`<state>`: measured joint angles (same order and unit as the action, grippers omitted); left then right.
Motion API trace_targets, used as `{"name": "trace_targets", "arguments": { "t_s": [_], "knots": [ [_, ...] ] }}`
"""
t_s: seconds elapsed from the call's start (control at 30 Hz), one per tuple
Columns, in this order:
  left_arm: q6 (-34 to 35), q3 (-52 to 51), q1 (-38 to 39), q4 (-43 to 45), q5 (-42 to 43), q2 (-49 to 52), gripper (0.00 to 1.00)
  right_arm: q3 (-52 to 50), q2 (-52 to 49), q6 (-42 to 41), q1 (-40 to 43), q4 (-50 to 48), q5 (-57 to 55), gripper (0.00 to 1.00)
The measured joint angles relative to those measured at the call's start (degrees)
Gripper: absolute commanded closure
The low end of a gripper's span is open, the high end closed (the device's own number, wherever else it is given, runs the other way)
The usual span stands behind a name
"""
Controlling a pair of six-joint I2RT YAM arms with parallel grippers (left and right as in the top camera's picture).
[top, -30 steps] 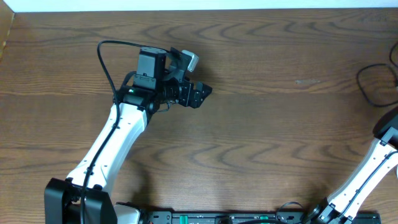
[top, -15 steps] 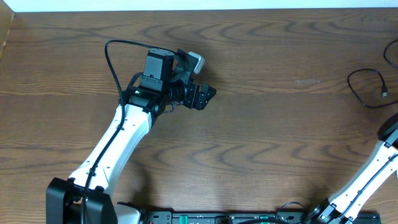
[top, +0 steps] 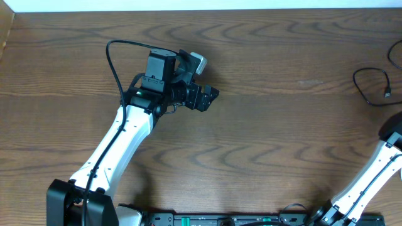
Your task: Untangle cables
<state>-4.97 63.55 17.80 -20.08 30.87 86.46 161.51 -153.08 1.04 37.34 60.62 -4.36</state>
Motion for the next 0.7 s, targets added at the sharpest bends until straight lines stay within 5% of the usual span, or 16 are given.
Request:
{"name": "trace_targets", "arguments": {
  "t_s": [0.3,0.7],
  "knots": [
    [-1.0,0.0,0.0,0.0,0.0,0.0,0.01,0.8,0.1,-8.4,-8.9,12.0,-1.3,0.01],
    [-1.1,0.0,-0.1,-0.5,-0.4,0.0,0.02,0.8,9.6,-27.9,-12.9,31.5,-19.5,0.01]
  ]
}}
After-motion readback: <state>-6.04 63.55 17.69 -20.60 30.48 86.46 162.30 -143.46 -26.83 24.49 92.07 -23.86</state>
